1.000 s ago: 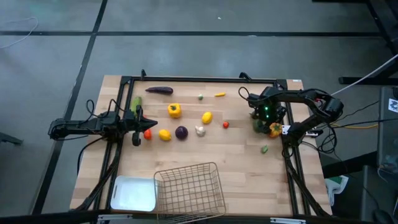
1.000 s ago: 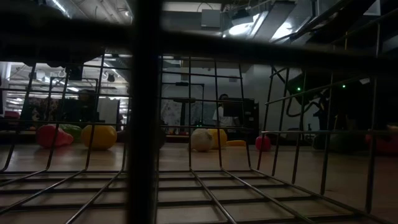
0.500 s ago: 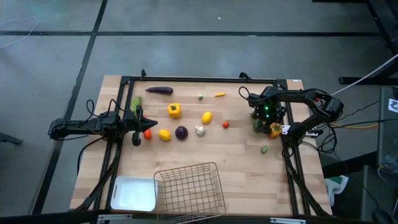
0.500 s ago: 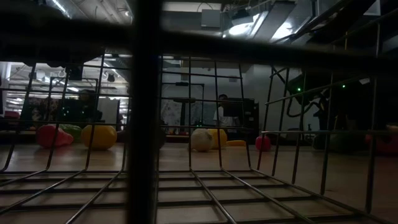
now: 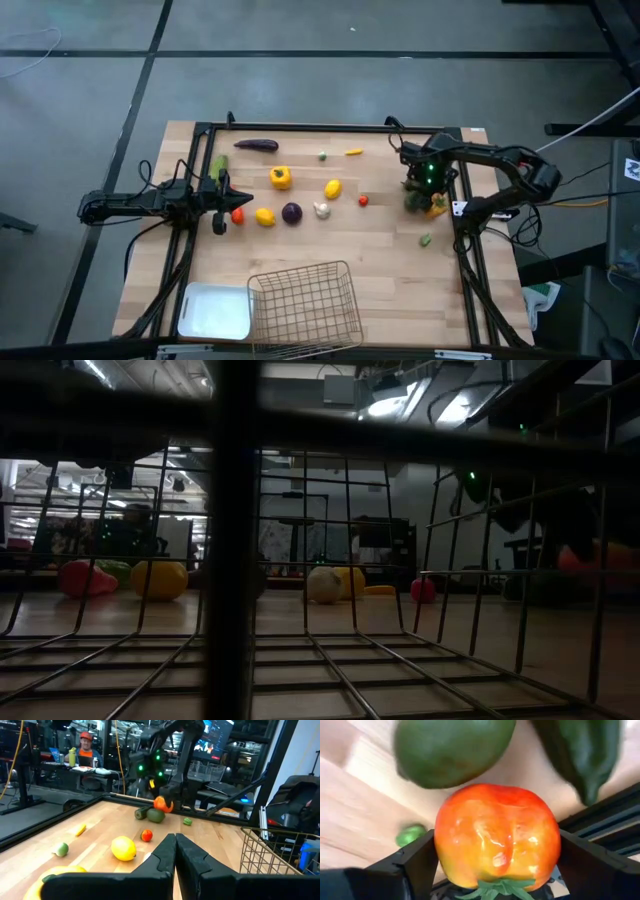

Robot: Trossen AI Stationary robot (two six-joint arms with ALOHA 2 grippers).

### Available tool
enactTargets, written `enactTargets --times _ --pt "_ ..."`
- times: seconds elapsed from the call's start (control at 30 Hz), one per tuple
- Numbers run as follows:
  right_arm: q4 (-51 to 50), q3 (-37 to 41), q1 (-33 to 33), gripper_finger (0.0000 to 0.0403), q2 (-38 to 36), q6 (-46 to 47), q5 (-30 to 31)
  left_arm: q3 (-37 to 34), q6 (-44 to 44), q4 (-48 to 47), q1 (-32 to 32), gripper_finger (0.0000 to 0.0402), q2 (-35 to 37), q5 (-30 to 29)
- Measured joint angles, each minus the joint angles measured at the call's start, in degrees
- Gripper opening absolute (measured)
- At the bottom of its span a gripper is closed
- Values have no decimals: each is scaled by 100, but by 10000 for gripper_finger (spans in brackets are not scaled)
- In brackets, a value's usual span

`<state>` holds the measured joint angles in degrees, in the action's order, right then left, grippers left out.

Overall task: Sort produce into baskets
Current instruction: Put the light orange tomato into the wire basket

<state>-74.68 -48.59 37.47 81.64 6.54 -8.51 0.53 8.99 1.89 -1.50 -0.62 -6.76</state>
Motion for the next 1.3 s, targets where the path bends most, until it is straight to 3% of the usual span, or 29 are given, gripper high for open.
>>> enactTargets --times 0.3,0.63,1.0,1.3 --pt "-506 -1085 -281 334 -275 366 -374 -2 2 0 2 5 0 0" --pt "-325 -2340 -1892 338 -279 1129 -466 -2 0 0 1 5 -2 0" --pt "1630 -2789 -4138 339 -87 1882 -466 -2 0 0 0 5 -2 0" --pt "3492 -2789 -5254 339 768 1847 -462 0 2 0 0 5 0 0"
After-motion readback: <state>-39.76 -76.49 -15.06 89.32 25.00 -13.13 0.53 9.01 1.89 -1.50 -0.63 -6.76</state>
